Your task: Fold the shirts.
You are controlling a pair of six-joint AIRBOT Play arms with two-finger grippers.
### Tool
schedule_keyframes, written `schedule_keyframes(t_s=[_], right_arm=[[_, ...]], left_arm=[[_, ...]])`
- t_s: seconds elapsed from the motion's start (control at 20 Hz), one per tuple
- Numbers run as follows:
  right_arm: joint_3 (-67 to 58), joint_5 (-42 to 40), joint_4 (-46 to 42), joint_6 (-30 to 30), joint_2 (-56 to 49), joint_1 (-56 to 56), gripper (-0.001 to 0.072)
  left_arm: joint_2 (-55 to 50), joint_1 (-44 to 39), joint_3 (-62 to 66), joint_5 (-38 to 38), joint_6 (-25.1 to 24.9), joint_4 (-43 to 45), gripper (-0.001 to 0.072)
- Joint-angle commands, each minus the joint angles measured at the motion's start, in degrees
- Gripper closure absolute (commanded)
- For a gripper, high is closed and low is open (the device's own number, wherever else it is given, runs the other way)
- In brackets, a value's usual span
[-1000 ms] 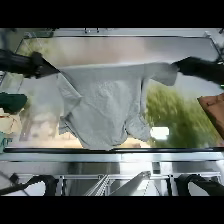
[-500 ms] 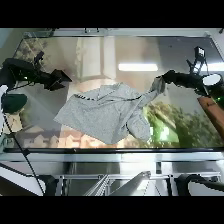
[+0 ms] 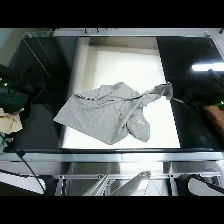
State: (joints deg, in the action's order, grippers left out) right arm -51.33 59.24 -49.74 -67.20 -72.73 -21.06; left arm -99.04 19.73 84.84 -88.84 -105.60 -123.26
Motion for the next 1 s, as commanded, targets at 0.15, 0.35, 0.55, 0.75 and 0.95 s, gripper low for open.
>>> schedule_keyframes(t_s=[0.15,0.35,0.55,0.75,0.95], right_arm=[[18.38,5.27,3.17,-1.62,8.94,2.16,0.0099],[21.70,4.52,6.82,-1.70,9.51,8.61,0.0100],[21.70,1.55,9.92,-1.79,9.51,10.99,0.0101],[21.75,1.27,9.92,-1.88,9.51,10.86,0.0101],[21.75,1.18,9.90,-2.08,9.49,10.78,0.0103]], left_arm=[[4.76,2.80,-15.43,4.50,0.22,3.80,0.0006],[4.76,2.38,-17.46,9.40,1.25,7.58,0.0006],[4.76,1.53,-17.53,11.80,2.58,12.20,0.0005],[4.74,-0.57,-17.53,14.47,1.88,12.09,0.0004],[4.72,-3.65,-17.53,15.61,-1.77,6.91,0.0005]])
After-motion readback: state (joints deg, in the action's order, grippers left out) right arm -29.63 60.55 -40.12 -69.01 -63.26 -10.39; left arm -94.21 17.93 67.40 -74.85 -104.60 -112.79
